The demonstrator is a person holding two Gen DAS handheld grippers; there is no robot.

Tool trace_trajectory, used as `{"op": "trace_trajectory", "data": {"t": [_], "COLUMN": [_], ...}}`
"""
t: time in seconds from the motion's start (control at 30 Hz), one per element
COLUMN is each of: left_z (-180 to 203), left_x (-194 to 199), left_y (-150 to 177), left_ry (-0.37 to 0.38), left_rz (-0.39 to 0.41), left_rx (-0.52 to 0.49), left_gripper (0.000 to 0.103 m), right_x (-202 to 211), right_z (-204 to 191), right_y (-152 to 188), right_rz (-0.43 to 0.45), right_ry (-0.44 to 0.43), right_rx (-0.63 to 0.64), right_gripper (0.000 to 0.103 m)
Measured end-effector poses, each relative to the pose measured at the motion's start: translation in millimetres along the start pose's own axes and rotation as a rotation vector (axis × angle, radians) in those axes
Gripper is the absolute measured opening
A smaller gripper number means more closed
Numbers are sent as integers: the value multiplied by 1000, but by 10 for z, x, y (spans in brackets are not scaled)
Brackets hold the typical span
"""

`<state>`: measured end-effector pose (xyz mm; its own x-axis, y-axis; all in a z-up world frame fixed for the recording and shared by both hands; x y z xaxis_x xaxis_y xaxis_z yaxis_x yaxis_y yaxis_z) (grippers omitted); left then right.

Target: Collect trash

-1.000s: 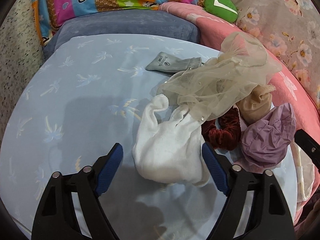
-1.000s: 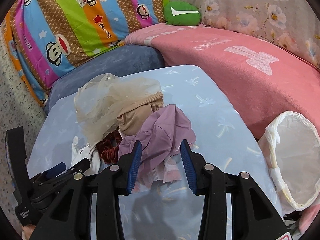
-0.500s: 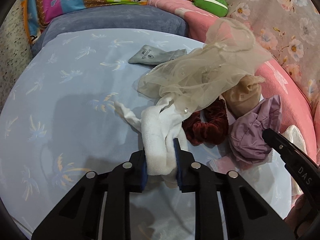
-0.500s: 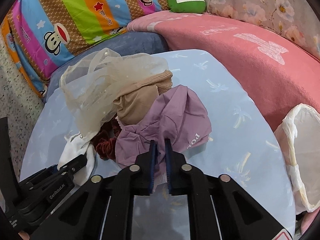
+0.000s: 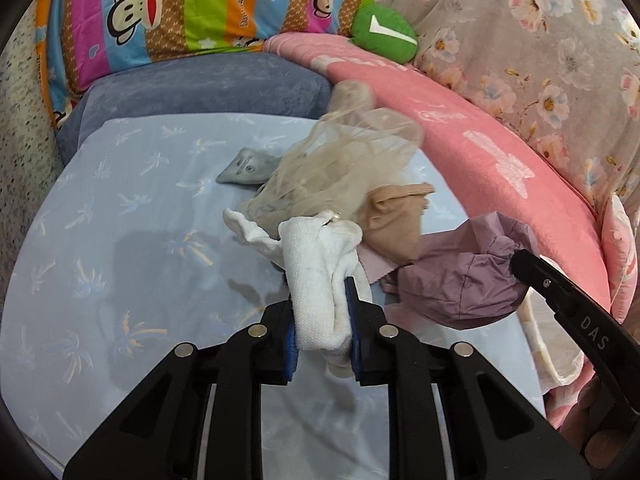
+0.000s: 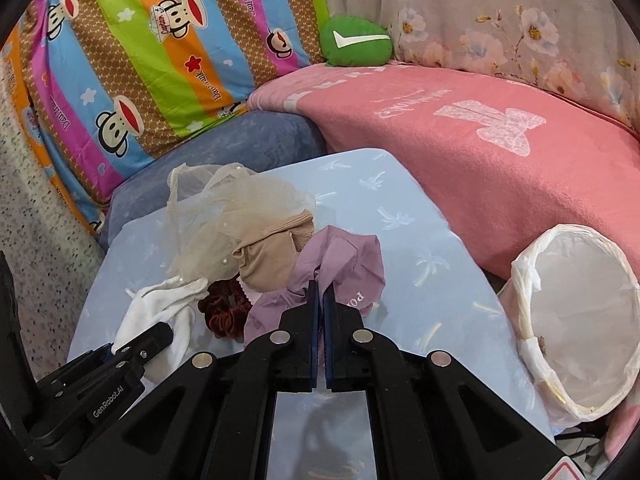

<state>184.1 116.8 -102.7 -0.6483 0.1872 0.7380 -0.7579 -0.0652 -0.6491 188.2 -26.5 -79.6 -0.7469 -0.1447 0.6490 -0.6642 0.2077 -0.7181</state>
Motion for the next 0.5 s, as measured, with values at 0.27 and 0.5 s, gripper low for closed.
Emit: {"op": "trace_trajectory", "data": {"t": [0.27,0.5], "left_z": [439,918], "left_x": [261,410], "left_y": [-60,-52], "left_ry": [37,76], "left_rz": [56,84], "left_rx": [-63,-139], "left_gripper": [19,19], "right_x": [481,848], "right_z": [315,713], "right_y": [-176,-263], "right_rz": [82,138], "right_ry": [14,40], "right_rx": [-44,-90], "right_gripper": [1,1]}}
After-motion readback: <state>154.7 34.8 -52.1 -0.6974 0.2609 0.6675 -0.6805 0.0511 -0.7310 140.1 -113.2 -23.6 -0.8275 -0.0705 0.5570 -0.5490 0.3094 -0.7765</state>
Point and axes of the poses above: each gripper's, at about its wrist camera, not at the fingertips, and x roughly against the way its jaws point, z to its right, y to its underside, the point moved 10 cm from there along -x, roughly the way its jaws point, and after that the axes turned 5 degrees about -y, right-handed, at the moved point
